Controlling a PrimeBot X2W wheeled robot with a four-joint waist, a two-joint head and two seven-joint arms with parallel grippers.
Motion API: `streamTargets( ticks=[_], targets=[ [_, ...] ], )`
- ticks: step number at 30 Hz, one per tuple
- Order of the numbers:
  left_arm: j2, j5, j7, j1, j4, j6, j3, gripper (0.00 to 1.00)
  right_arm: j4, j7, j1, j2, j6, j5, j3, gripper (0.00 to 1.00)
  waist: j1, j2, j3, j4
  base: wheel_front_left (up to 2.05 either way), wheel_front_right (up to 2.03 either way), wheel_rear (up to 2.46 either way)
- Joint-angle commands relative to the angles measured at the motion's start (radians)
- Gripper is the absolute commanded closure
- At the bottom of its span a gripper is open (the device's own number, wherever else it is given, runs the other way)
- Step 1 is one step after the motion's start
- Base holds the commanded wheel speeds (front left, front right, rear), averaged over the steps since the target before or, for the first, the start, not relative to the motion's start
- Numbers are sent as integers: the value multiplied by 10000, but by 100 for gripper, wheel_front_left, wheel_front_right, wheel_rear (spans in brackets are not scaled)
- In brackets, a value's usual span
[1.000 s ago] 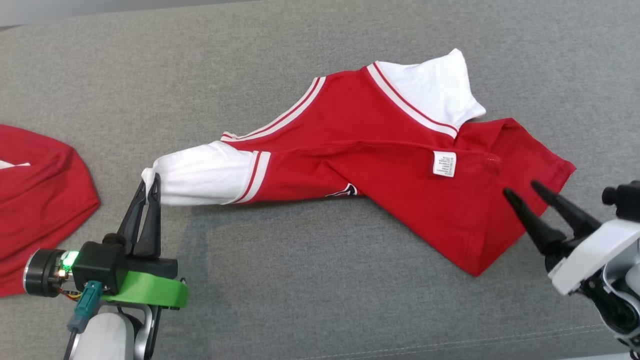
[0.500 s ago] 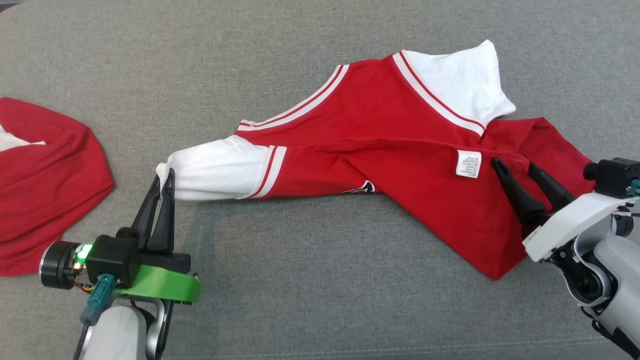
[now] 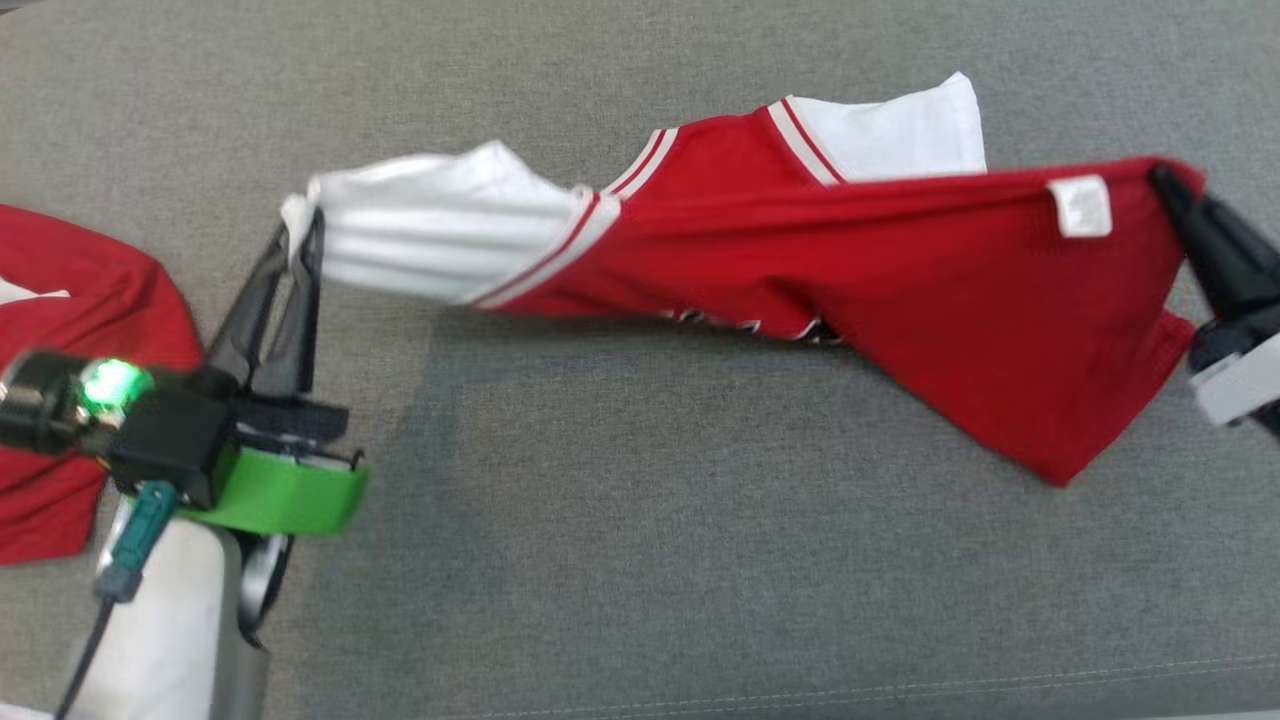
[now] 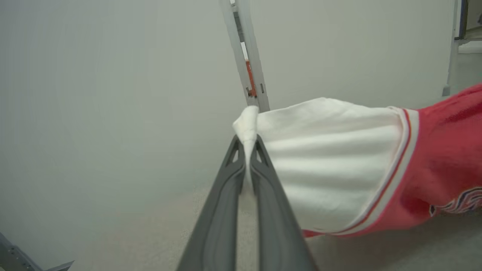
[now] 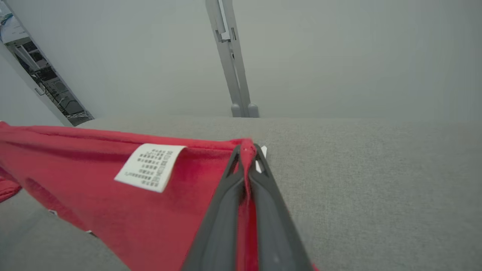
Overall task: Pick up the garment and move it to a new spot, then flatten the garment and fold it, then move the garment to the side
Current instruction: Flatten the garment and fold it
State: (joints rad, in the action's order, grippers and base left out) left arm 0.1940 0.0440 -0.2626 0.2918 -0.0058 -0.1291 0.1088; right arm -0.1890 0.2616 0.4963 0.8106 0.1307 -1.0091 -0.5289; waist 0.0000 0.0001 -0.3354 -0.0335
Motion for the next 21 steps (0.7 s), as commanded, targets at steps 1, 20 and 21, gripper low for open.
streamTargets(
  ticks=[1, 20, 21],
  targets=[
    [397, -76, -29, 668, -190, -9, 109, 100, 184, 31, 446, 269, 1, 198, 280, 100, 0, -1, -176, 98, 0, 0, 0],
    [2866, -191, 216, 14507, 4023, 175, 4889, 100, -2972, -609, 10259, -1204, -1, 4441, 528, 100, 0, -1, -2977, 905, 0, 0, 0],
    [2736, -425, 86, 15080, 4259, 310, 4899, 100, -3247, -342, 10773, -1275, -1, 4873, 645, 100, 0, -1, -3129, 901, 0, 0, 0]
  ],
)
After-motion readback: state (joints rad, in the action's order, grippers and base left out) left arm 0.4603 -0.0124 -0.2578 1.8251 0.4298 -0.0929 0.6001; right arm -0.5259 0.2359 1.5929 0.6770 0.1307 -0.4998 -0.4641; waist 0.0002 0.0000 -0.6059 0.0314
